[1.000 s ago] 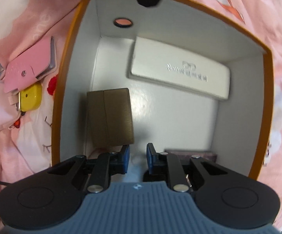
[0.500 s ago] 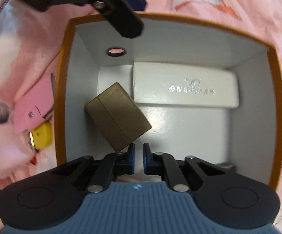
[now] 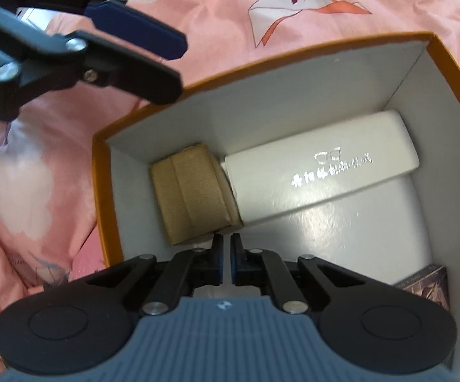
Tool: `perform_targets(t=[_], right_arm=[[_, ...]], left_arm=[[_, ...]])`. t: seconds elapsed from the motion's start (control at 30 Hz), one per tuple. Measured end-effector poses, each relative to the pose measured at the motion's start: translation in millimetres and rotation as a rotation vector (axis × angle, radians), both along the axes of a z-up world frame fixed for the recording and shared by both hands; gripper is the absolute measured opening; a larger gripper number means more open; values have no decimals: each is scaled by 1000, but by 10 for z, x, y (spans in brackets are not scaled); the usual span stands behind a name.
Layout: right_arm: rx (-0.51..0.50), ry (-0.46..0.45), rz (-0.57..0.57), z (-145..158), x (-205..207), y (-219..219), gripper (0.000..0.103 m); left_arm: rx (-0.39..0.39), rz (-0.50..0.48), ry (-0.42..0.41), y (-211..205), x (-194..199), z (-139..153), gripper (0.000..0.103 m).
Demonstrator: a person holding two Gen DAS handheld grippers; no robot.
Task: Organize objects
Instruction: 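Lower the brown box into the orange box and open the right gripper, then withdraw both grippers from the orange box toward the pink wallet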
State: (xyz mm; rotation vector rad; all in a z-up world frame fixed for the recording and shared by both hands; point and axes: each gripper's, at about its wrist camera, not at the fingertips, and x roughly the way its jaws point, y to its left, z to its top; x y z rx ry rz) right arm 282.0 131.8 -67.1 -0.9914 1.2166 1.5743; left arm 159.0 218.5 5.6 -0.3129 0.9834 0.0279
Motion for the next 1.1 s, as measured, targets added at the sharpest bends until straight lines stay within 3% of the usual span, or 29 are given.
perform_targets(t=[0.17, 0.3, 0.53, 0.57, 0.63, 0.87, 1.0, 1.1], right_arm=[[-9, -17, -63, 22, 72, -7, 7], [34, -55, -98, 209, 112, -113, 8], [198, -147, -259, 657, -83, -564, 13], [228, -155, -288, 660, -206, -862, 13], [295, -166, -348, 795, -292, -1054, 14], [534, -131, -633, 823, -943, -1468, 22], [554, -113, -786, 707, -1204, -1803, 24], [544, -76, -881, 476, -1365, -1906, 24]], left_arm=[[-20, 35, -26, -33, -113, 57, 38], [-18, 119, -109, -151, -350, 170, 38], [-45, 172, -198, -514, -766, 257, 38], [-54, 164, -197, -560, -809, 250, 38], [-76, 139, -179, -641, -874, 210, 38], [-106, 104, -106, -842, -1134, -23, 38], [-143, 116, -50, -873, -1252, -194, 38], [-117, 136, -18, -878, -1317, -274, 38]])
